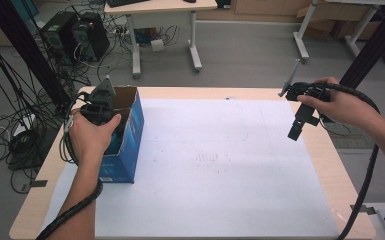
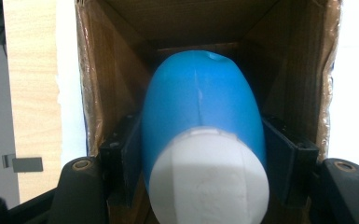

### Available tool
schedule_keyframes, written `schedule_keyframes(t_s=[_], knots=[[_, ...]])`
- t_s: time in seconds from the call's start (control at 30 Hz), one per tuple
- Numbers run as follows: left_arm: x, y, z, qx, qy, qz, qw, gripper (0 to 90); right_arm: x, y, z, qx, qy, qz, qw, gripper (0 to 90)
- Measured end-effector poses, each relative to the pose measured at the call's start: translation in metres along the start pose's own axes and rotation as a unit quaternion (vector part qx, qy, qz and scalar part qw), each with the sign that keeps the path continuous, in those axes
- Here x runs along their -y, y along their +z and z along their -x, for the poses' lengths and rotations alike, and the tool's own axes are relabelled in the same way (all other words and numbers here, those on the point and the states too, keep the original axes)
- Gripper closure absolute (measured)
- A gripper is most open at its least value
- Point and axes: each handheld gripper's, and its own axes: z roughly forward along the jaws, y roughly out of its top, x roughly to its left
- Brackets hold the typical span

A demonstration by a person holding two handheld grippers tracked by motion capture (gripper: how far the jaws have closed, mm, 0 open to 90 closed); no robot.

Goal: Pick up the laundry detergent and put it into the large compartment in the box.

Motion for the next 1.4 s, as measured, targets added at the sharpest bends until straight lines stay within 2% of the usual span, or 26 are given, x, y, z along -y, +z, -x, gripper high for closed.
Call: schedule_keyframes(t_s=[0.2, 0.43, 0.77, 1.03, 1.3, 1.4], knots=[[-0.002, -0.001, -0.001, 0.002, -0.005, -0.006, 1.0, 35.4, -0.001, 0.001, 0.0, -0.004, 0.002, -0.001, 1.0, 3.4], [0.001, -0.004, -0.005, 0.007, -0.005, -0.002, 1.0, 34.5, -0.002, 0.001, -0.001, -0.003, -0.002, 0.001, 1.0, 3.3], [0.006, -0.018, -0.007, 0.008, -0.002, 0.006, 0.9999, 31.0, -0.002, 0.0, -0.003, -0.003, -0.003, -0.002, 1.0, 3.3], [0.014, -0.042, -0.005, 0.005, 0.003, 0.023, 0.9997, 29.2, -0.003, -0.002, -0.005, -0.001, -0.003, 0.001, 1.0, 3.4], [0.022, -0.073, 0.005, -0.004, 0.014, 0.041, 0.999, 12.9, -0.002, -0.004, -0.006, -0.001, -0.005, 0.006, 1.0, 3.4], [0.025, -0.087, 0.008, 0.002, 0.016, 0.053, 0.9985, 10.8, -0.001, -0.005, -0.006, -0.003, -0.004, 0.01, 0.9999, 3.4]])
